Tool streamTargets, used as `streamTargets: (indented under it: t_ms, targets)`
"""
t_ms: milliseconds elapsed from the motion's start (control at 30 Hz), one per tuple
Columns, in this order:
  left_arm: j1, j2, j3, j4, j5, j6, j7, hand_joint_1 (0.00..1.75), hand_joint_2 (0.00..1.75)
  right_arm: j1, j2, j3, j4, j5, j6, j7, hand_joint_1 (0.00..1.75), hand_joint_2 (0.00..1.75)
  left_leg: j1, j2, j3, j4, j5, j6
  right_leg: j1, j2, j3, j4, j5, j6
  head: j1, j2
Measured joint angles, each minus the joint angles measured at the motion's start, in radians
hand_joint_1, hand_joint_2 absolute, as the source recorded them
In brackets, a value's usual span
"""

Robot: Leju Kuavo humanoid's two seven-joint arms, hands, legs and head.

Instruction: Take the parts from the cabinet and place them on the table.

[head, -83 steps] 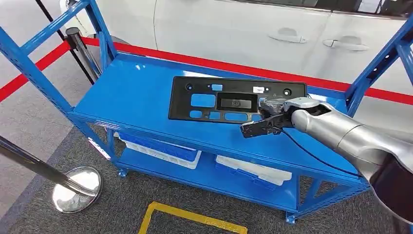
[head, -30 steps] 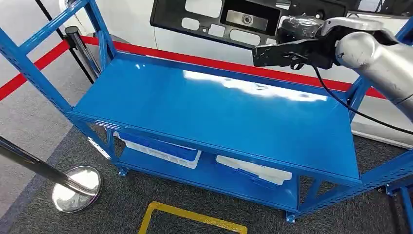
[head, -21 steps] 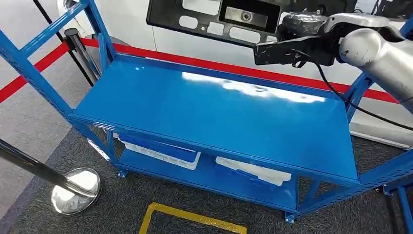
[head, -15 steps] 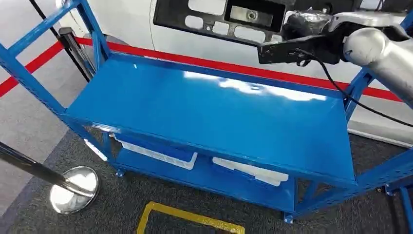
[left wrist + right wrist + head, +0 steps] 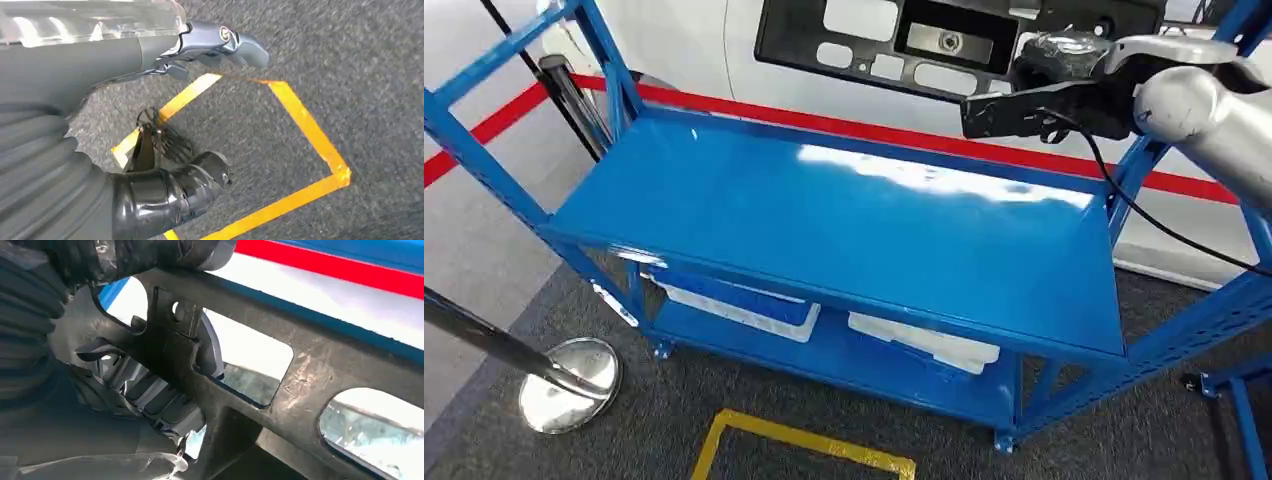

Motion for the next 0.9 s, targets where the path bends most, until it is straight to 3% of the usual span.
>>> streamTargets:
  t_ms: [33,67,100,133,200,233,267,300,333,367,400,433,467,500,533,567,600,633,667,700,733,767,800,900]
  targets:
    - [-0.001,0.001,0.002,0.0,-0.003,0.0,0.0,0.0,1.75,0.0,-0.001,0.004,-0.001,0.0,-0.001,0.0,1.75,1.75,-0.003,-0.001,0.004,-0.004,0.009,0.0,-0.002,0.0,0.0,-0.009,0.012,0.006,0.0,0.0]
    - [0.001,0.0,0.005,0.0,-0.004,0.0,0.0,0.0,1.75,0.002,-0.003,0.006,-0.001,0.0,-0.001,0.0,1.75,1.75,0.005,0.0,-0.003,-0.026,0.029,0.003,0.002,0.0,-0.003,-0.019,0.02,0.013,0.0,0.0]
    - [0.0,0.0,0.008,0.0,-0.005,0.0,0.0,0.0,1.75,0.001,-0.011,0.009,-0.001,0.0,-0.002,0.0,1.75,1.75,0.01,0.01,-0.003,-0.04,0.049,0.001,-0.002,0.0,-0.011,-0.009,-0.005,0.015,0.0,0.0]
    - [-0.001,-0.001,0.009,0.0,-0.007,0.0,0.0,0.0,1.75,0.0,-0.014,0.011,-0.001,0.0,-0.002,-0.001,1.75,1.75,0.01,0.009,-0.015,-0.046,0.063,0.011,-0.001,0.0,-0.023,0.028,-0.063,0.017,0.0,0.0]
    - [-0.001,-0.002,0.011,0.0,-0.014,-0.001,0.0,0.0,1.75,0.001,-0.021,0.015,-0.003,0.0,-0.005,-0.002,1.75,1.75,0.01,0.01,-0.041,-0.044,0.081,0.01,-0.003,0.0,-0.058,0.174,-0.171,0.024,0.0,0.0]
    - [-0.001,-0.002,0.013,0.0,-0.015,-0.002,0.0,0.0,1.75,0.003,-0.022,0.018,-0.005,0.0,-0.005,-0.002,1.75,1.75,0.01,0.011,-0.053,-0.042,0.089,0.009,-0.004,0.0,-0.07,0.237,-0.194,0.028,0.0,0.0]
    - [-0.001,-0.003,0.014,0.0,-0.016,-0.003,0.0,0.0,1.75,0.005,-0.024,0.022,-0.007,0.0,-0.005,-0.003,1.75,1.75,0.011,0.011,-0.067,-0.038,0.097,0.008,-0.006,0.0,-0.067,0.271,-0.188,0.031,0.0,0.0]
    - [-0.001,-0.003,0.015,0.0,-0.016,-0.003,0.0,0.0,1.75,0.006,-0.025,0.023,-0.009,0.0,-0.005,-0.003,1.75,1.75,0.012,0.011,-0.082,-0.032,0.104,0.007,-0.008,0.0,-0.042,0.257,-0.159,0.034,0.0,0.0]
    - [-0.001,-0.004,0.015,0.0,-0.017,-0.003,0.0,0.0,1.75,0.005,-0.026,0.024,-0.011,0.0,-0.005,-0.003,1.75,1.75,0.013,0.011,-0.095,-0.024,0.108,0.004,-0.012,-0.001,0.0,0.209,-0.129,0.037,0.0,0.0]
    - [-0.001,-0.005,0.015,0.0,-0.019,-0.003,0.0,0.0,1.75,0.004,-0.026,0.023,-0.015,0.0,-0.005,-0.003,1.75,1.75,0.015,0.011,-0.108,-0.015,0.112,-0.001,-0.015,-0.001,0.06,0.127,-0.104,0.039,0.0,0.0]
    - [-0.001,-0.005,0.016,0.0,-0.02,-0.005,0.0,0.0,1.75,0.003,-0.028,0.023,-0.017,0.0,-0.005,-0.004,1.75,1.75,0.015,0.011,-0.118,-0.004,0.114,-0.005,-0.019,0.0,0.119,0.042,-0.114,0.04,0.0,0.0]
    - [-0.001,-0.005,0.016,0.0,-0.022,-0.005,0.0,0.0,1.75,0.0,-0.029,0.023,-0.021,-0.002,-0.004,-0.008,1.75,1.75,0.012,0.008,-0.131,0.005,0.119,-0.012,-0.007,0.001,0.145,-0.013,-0.14,0.036,0.0,0.0]
    - [0.0,-0.005,0.016,0.0,-0.027,-0.005,0.0,0.0,1.75,0.002,-0.03,0.023,-0.027,-0.008,0.0,-0.019,1.75,1.75,0.012,0.008,-0.13,0.001,0.126,-0.021,-0.007,0.004,0.136,0.0,-0.13,0.023,0.0,0.0]
    - [0.0,-0.005,0.016,0.0,-0.032,-0.006,0.0,0.0,1.75,-0.004,-0.034,0.026,-0.029,-0.03,0.025,-0.041,1.75,1.75,0.012,0.006,-0.132,0.001,0.134,-0.026,-0.004,0.004,0.134,-0.005,-0.128,0.02,0.0,0.0]
    - [0.001,-0.005,0.017,0.0,-0.037,-0.008,0.0,0.0,1.75,-0.011,-0.037,0.034,-0.041,-0.068,0.061,-0.067,1.75,1.75,0.012,0.004,-0.134,-0.004,0.144,-0.033,-0.004,0.003,0.128,-0.005,-0.121,0.011,0.001,0.0]
    - [0.004,-0.005,0.017,0.0,-0.038,-0.009,0.0,0.0,1.75,-0.016,-0.042,0.041,-0.05,-0.094,0.082,-0.084,1.75,1.75,0.011,0.002,-0.141,-0.002,0.144,-0.039,-0.016,0.0,0.123,-0.019,-0.108,-0.002,0.001,0.0]
    - [0.005,-0.005,0.018,0.0,-0.04,-0.01,0.0,0.0,1.75,-0.018,-0.043,0.047,-0.063,-0.117,0.092,-0.087,1.75,1.75,0.015,0.003,-0.151,0.016,0.106,-0.042,-0.013,-0.002,0.117,-0.02,-0.096,-0.011,0.001,0.0]
    - [0.005,-0.005,0.019,0.0,-0.042,-0.01,0.0,0.0,1.75,-0.021,-0.044,0.049,-0.077,-0.13,0.097,-0.085,1.75,1.75,0.016,0.003,-0.166,0.063,0.051,-0.045,-0.014,-0.001,0.106,-0.02,-0.086,-0.021,0.0,0.0]
    - [0.003,-0.005,0.019,0.0,-0.046,-0.011,0.0,0.0,1.75,-0.028,-0.044,0.05,-0.09,-0.137,0.1,-0.085,1.75,1.75,0.017,0.003,-0.19,0.147,-0.017,-0.048,-0.012,0.0,0.091,-0.019,-0.075,-0.024,0.0,0.0]
    - [0.0,-0.004,0.02,0.0,-0.047,-0.011,0.0,0.0,1.75,-0.034,-0.045,0.053,-0.095,-0.14,0.1,-0.085,1.75,1.75,0.017,0.003,-0.205,0.217,-0.059,-0.051,-0.011,0.0,0.079,-0.018,-0.066,-0.024,0.0,0.0]
    - [-0.001,-0.004,0.021,0.0,-0.047,-0.012,0.0,0.0,1.75,-0.04,-0.047,0.057,-0.099,-0.142,0.098,-0.085,1.75,1.75,0.017,0.003,-0.211,0.269,-0.074,-0.053,-0.009,0.0,0.066,-0.017,-0.058,-0.023,0.0,0.0]
    - [-0.002,-0.004,0.021,0.0,-0.05,-0.013,0.001,0.0,1.75,-0.047,-0.05,0.063,-0.107,-0.145,0.095,-0.085,1.75,1.75,0.017,0.003,-0.202,0.29,-0.058,-0.053,-0.008,-0.001,0.053,-0.015,-0.048,-0.022,0.001,0.0]
    - [-0.002,-0.004,0.022,0.0,-0.055,-0.013,0.004,0.0,1.75,-0.054,-0.051,0.069,-0.116,-0.154,0.095,-0.084,1.75,1.75,0.017,0.003,-0.174,0.272,-0.021,-0.052,-0.007,-0.001,0.039,-0.013,-0.038,-0.02,0.0,0.0]
    - [-0.002,-0.004,0.022,0.0,-0.055,-0.013,0.005,0.0,1.75,-0.054,-0.051,0.07,-0.118,-0.156,0.095,-0.084,1.75,1.75,0.017,0.003,-0.172,0.27,-0.018,-0.051,-0.007,-0.001,0.038,-0.013,-0.038,-0.02,0.0,0.0]
